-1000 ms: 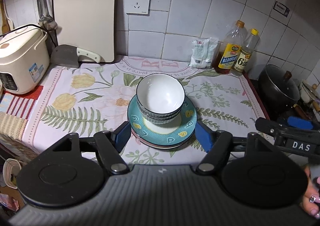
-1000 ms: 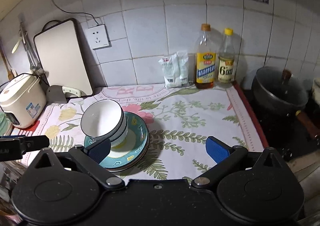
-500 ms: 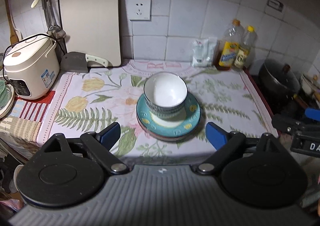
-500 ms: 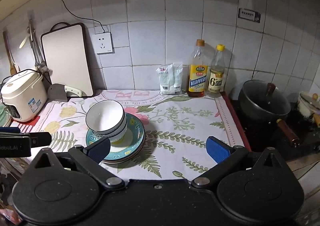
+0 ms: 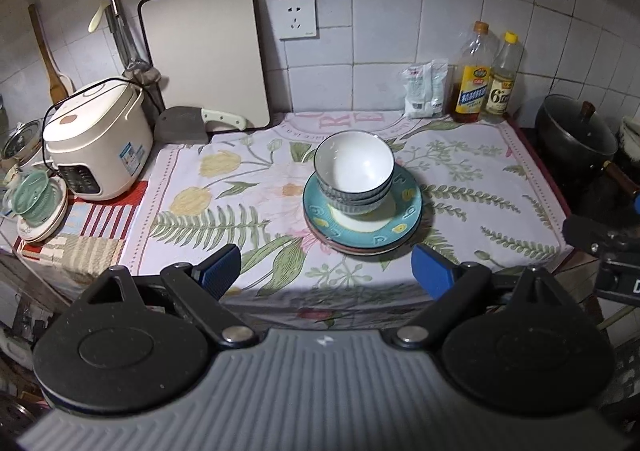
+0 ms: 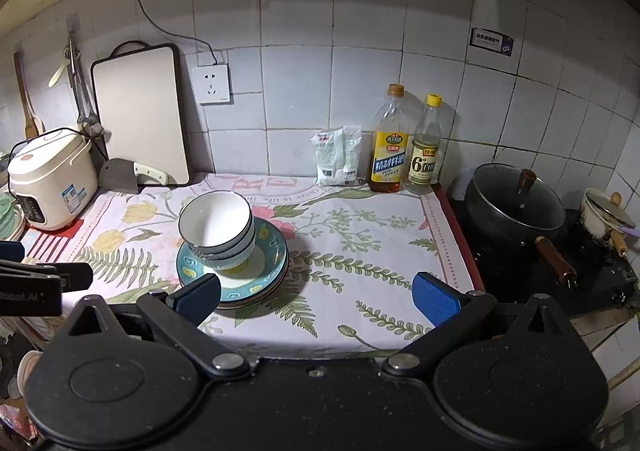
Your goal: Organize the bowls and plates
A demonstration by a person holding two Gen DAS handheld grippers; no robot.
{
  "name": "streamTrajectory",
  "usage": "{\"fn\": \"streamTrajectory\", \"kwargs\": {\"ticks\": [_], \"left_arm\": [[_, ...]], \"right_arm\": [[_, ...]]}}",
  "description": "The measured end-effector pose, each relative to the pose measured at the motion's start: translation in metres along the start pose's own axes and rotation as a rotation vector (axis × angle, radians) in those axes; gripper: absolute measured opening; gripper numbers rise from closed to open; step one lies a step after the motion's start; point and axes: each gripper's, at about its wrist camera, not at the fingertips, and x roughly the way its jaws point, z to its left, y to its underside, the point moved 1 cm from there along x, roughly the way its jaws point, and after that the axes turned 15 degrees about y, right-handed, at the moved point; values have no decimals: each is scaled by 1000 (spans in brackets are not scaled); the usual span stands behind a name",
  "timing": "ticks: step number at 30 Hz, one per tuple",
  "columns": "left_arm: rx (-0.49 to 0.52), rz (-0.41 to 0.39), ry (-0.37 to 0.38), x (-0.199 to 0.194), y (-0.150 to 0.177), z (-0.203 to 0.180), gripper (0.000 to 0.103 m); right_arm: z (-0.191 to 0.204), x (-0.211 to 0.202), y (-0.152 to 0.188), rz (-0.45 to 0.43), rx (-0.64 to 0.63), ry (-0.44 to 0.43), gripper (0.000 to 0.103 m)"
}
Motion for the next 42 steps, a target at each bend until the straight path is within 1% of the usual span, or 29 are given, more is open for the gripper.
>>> {"fn": "streamTrajectory", "kwargs": {"ticks": [8,18,24,28,35,38,42], "left_arm": [[-32,28,-12,8,-2,9,93],[-16,32,-33,13,-6,14,93],[-5,25,-42,12,-8,16,93],[-5,24,-42,12,-9,15,93],[-4,25,-39,10,-7,15,93],[12,33,-46,9,-5,15,93],[22,41,-41,10,-3,14,93]], "right_arm": [[0,0,-2,1,24,2,103],[3,2,-4,-13,28,35,103],[1,4,-4,-5,49,7,103],[2,7,-4,-1,39,13,103],[8,2,-4,-44,-5,50,103],[9,2,-6,-47,-7,50,103],[16,-4,-5,-84,-43,81,103]]}}
